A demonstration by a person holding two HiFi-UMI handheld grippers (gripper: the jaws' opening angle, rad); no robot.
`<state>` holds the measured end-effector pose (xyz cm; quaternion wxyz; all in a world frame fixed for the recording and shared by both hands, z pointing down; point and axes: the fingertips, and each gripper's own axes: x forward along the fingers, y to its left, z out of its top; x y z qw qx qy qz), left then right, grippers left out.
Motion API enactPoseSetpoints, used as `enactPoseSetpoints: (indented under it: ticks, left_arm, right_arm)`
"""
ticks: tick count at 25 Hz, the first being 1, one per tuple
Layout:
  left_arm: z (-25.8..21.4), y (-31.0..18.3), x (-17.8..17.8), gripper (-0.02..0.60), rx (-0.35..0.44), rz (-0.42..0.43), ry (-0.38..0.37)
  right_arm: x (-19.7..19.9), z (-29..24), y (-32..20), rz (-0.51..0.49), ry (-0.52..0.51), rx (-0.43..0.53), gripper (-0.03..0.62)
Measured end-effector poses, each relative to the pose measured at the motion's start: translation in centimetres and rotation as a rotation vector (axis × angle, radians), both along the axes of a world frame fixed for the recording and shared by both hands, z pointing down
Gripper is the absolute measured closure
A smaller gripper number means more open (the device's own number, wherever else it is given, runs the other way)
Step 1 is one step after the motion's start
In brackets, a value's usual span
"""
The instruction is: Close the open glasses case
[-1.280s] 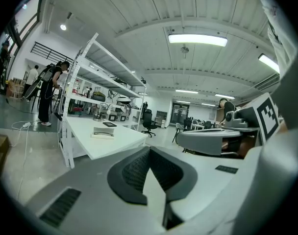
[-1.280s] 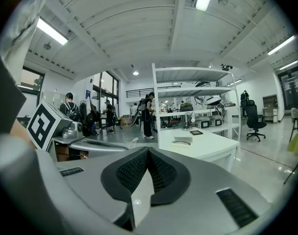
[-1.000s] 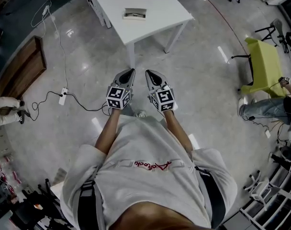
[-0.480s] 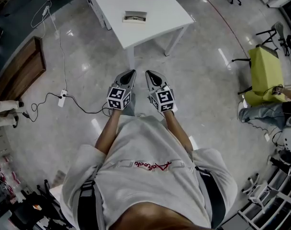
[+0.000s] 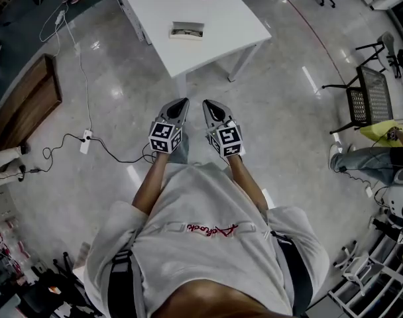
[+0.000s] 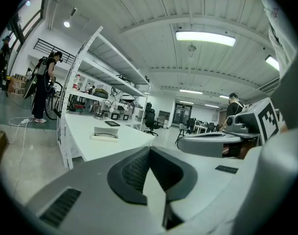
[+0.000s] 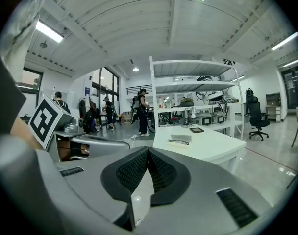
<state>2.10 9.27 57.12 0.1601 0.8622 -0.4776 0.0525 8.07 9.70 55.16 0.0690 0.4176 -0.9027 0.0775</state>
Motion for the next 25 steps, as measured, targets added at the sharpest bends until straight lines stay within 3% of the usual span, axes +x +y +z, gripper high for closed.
enactPoseSetpoints:
  ticks: [25]
  left_arm:
    - [-1.5,-16.6,-5.7,0.557,0.003,0.023,0.029]
  right_arm:
    - [-6.9,-1.5,-16.7,-0.001,0.027,-0.001,0.563]
